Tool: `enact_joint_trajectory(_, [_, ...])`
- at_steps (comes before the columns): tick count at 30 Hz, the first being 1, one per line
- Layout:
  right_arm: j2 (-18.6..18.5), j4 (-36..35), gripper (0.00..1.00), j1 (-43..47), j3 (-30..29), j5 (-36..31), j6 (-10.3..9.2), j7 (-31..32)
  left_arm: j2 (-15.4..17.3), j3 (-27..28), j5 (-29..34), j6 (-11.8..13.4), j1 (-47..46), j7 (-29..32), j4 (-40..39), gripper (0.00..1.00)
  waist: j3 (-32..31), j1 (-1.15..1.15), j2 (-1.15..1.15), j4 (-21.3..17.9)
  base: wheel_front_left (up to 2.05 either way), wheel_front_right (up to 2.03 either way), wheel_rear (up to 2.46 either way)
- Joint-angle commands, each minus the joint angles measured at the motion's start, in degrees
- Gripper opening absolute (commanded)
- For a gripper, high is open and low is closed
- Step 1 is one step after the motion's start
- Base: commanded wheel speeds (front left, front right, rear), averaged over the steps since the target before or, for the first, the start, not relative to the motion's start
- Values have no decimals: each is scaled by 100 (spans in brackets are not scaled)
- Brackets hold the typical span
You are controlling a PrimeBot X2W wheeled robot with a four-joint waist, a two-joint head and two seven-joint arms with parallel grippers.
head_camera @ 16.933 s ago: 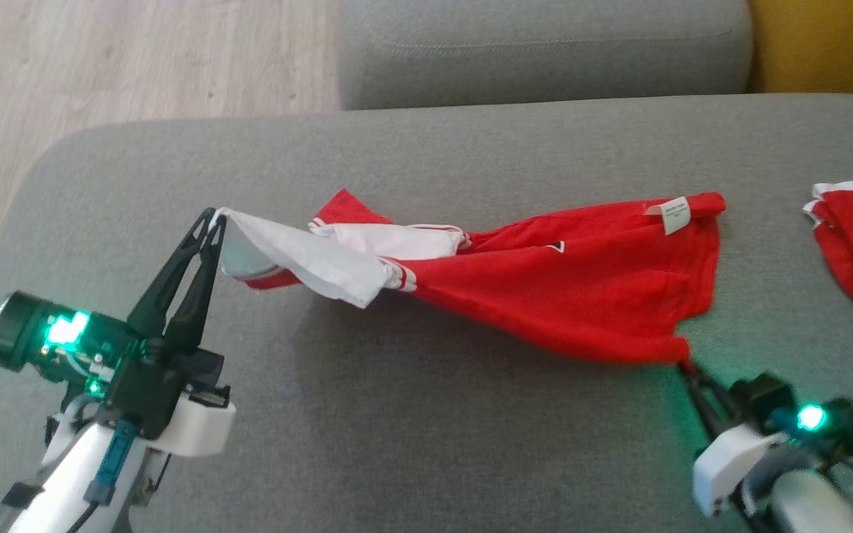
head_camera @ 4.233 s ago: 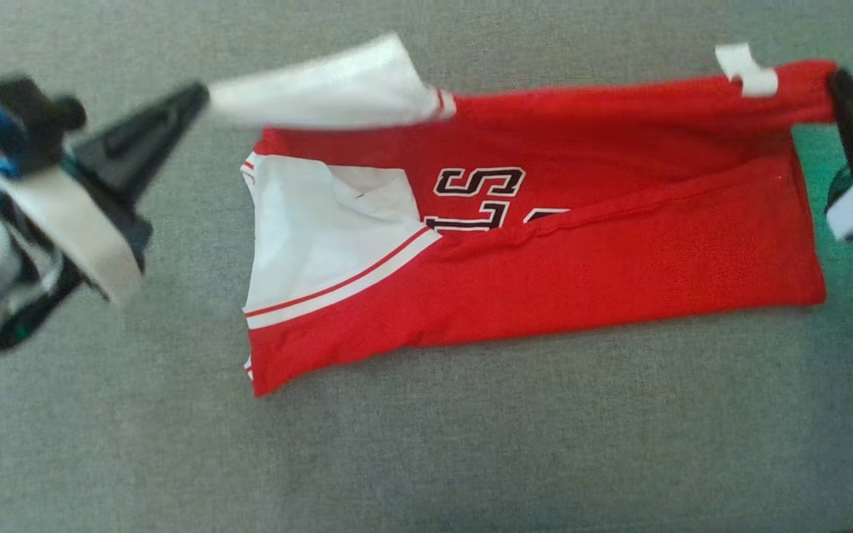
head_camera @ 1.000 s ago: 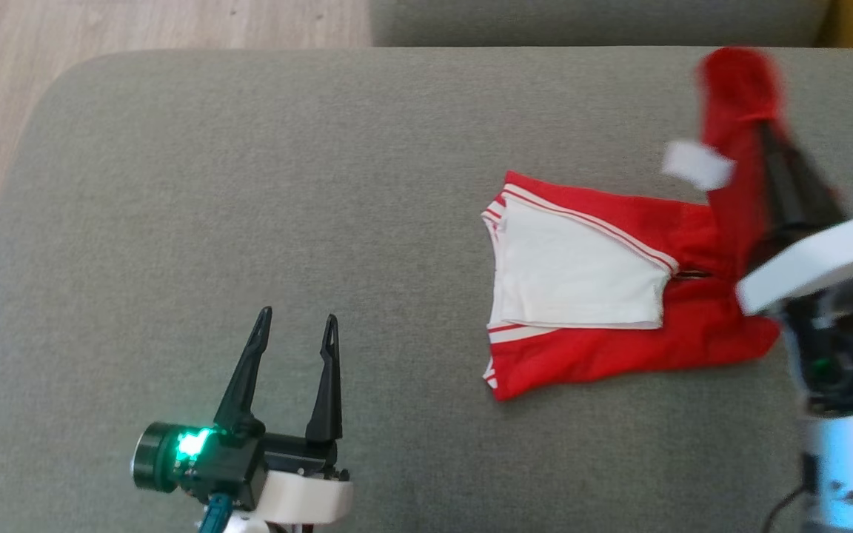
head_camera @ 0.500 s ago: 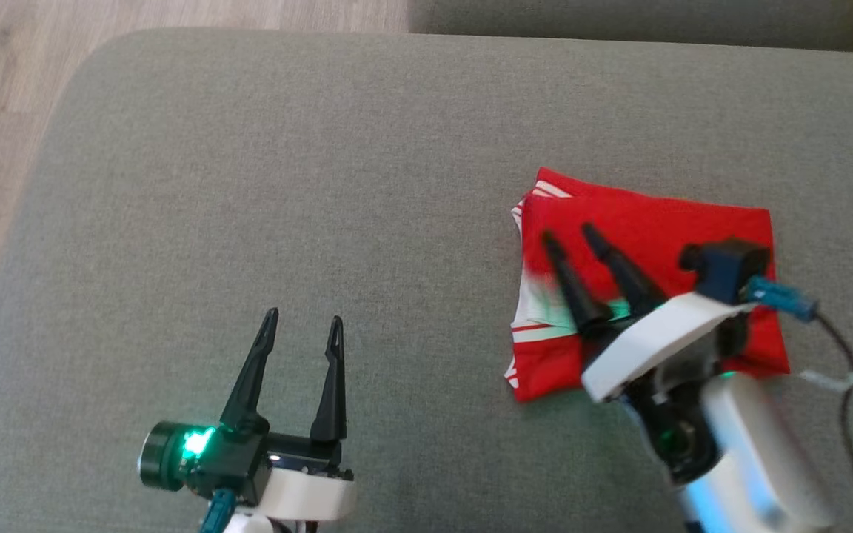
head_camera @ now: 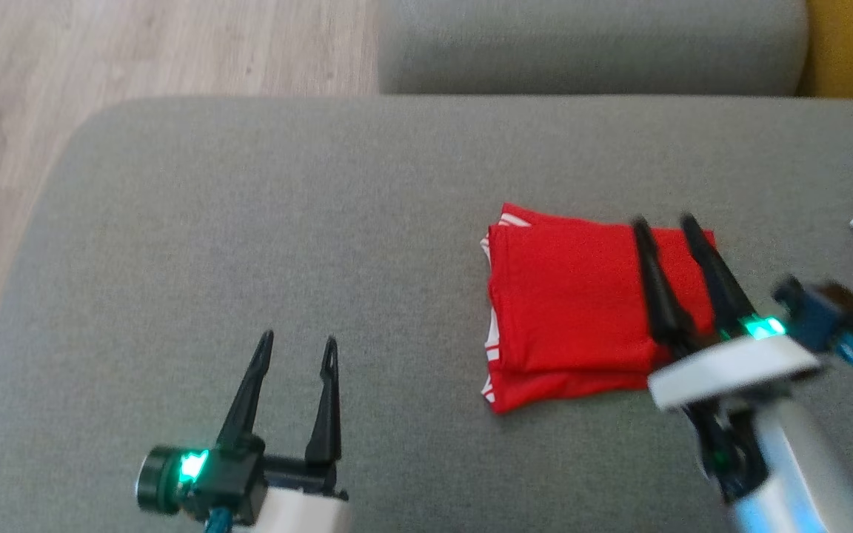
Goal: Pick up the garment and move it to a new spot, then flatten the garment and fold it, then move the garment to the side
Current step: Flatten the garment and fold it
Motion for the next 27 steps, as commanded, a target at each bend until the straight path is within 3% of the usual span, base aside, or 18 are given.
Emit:
enact_joint_trajectory(1, [-204, -174, 100, 203, 31, -83, 39, -241, -28, 208, -49, 22, 24, -29, -136, 100, -259, 0, 0, -85, 0, 0, 0])
enact_joint_trajectory(5, [-656, 28, 100, 948, -62, -221, 39, -949, -28, 231, -176, 110, 299, -29, -141, 100, -640, 0, 0, -82, 0, 0, 0])
enact_joint_trajectory(9, [-769, 338, 100, 1409, 113, -297, 39, -1159, -28, 220, -236, 110, 467, -29, -127, 100, -861, 0, 0, -47, 0, 0, 0])
enact_joint_trajectory(17, [-513, 246, 100, 2034, -31, -733, 39, -1174, -28, 293, -202, 219, 900, -29, 23, 100, -1254, 0, 0, -46, 0, 0, 0])
enact_joint_trajectory(27, [-368, 217, 100, 2203, -96, -964, 39, -1175, -28, 342, -188, 282, 1083, -29, 199, 100, -1419, 0, 0, -74, 0, 0, 0])
